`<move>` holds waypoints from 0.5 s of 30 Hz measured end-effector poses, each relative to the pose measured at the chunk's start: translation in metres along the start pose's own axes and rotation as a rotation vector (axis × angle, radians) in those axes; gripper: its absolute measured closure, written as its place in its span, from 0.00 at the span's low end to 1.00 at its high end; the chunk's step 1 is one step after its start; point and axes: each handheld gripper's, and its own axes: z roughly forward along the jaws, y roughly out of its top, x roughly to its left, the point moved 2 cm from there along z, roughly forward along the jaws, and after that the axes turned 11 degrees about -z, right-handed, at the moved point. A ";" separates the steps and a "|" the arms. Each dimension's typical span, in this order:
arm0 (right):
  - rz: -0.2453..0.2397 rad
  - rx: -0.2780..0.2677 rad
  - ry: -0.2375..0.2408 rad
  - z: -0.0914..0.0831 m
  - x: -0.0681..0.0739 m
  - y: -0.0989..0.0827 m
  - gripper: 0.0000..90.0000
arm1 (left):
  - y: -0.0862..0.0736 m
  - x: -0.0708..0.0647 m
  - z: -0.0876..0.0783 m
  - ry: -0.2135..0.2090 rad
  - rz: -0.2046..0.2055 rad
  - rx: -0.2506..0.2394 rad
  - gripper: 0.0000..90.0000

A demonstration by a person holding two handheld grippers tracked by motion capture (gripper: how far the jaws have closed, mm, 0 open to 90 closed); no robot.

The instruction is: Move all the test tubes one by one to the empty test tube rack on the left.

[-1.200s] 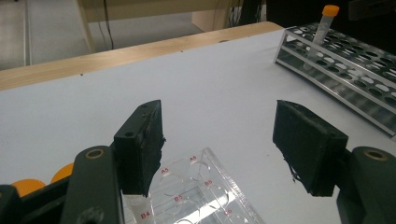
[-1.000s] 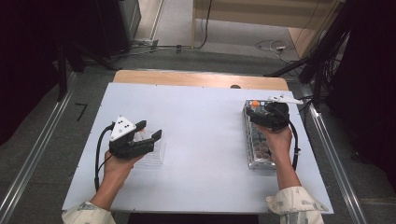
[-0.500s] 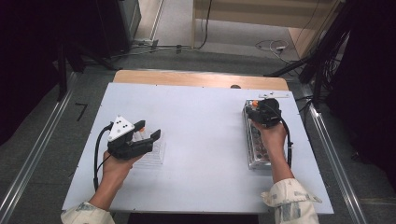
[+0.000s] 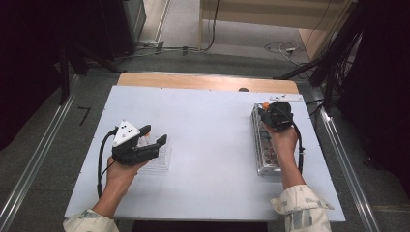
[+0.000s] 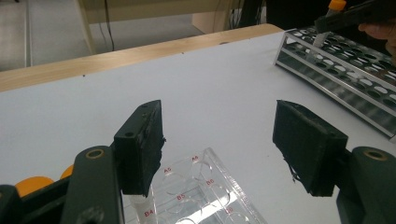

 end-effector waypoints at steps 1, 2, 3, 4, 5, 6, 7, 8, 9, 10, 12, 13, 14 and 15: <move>-0.003 -0.012 -0.003 -0.003 -0.001 0.002 0.79 | 0.000 0.000 0.000 -0.001 0.000 -0.001 0.38; -0.001 -0.020 -0.002 -0.005 -0.001 0.004 0.79 | 0.000 0.000 0.000 -0.001 -0.001 -0.001 0.38; -0.003 -0.033 -0.002 -0.009 -0.002 0.006 0.79 | 0.000 -0.001 0.000 -0.001 0.001 -0.001 0.38; -0.006 -0.047 -0.004 -0.013 -0.002 0.009 0.79 | 0.000 -0.001 0.000 -0.001 0.003 0.000 0.38; -0.010 -0.057 -0.005 -0.017 -0.002 0.011 0.79 | 0.000 -0.001 0.000 -0.002 0.004 0.001 0.38; -0.019 -0.065 -0.006 -0.020 -0.002 0.014 0.79 | 0.000 -0.002 0.000 -0.002 0.003 0.001 0.38; -0.024 -0.075 -0.009 -0.024 -0.001 0.016 0.79 | 0.000 -0.002 0.000 -0.005 0.001 -0.002 0.38; -0.030 -0.083 -0.009 -0.028 -0.001 0.019 0.79 | 0.000 -0.003 0.000 -0.006 0.002 -0.002 0.38; -0.036 -0.095 -0.013 -0.032 0.000 0.021 0.79 | 0.000 -0.003 -0.001 -0.007 0.005 -0.002 0.38; -0.040 -0.105 -0.011 -0.036 0.001 0.023 0.79 | 0.000 -0.003 -0.001 -0.009 0.004 -0.004 0.38; -0.051 -0.124 -0.009 -0.043 0.003 0.026 0.79 | 0.001 -0.004 -0.001 -0.010 0.003 -0.006 0.38; -0.052 -0.137 0.007 -0.048 0.006 0.028 0.79 | 0.001 -0.004 -0.001 -0.010 0.005 -0.007 0.38; -0.050 -0.144 0.024 -0.051 0.009 0.028 0.79 | 0.001 -0.005 -0.001 -0.012 0.006 -0.007 0.38; -0.064 -0.154 0.043 -0.054 0.014 0.028 0.79 | 0.000 -0.005 -0.001 -0.016 0.007 -0.007 0.38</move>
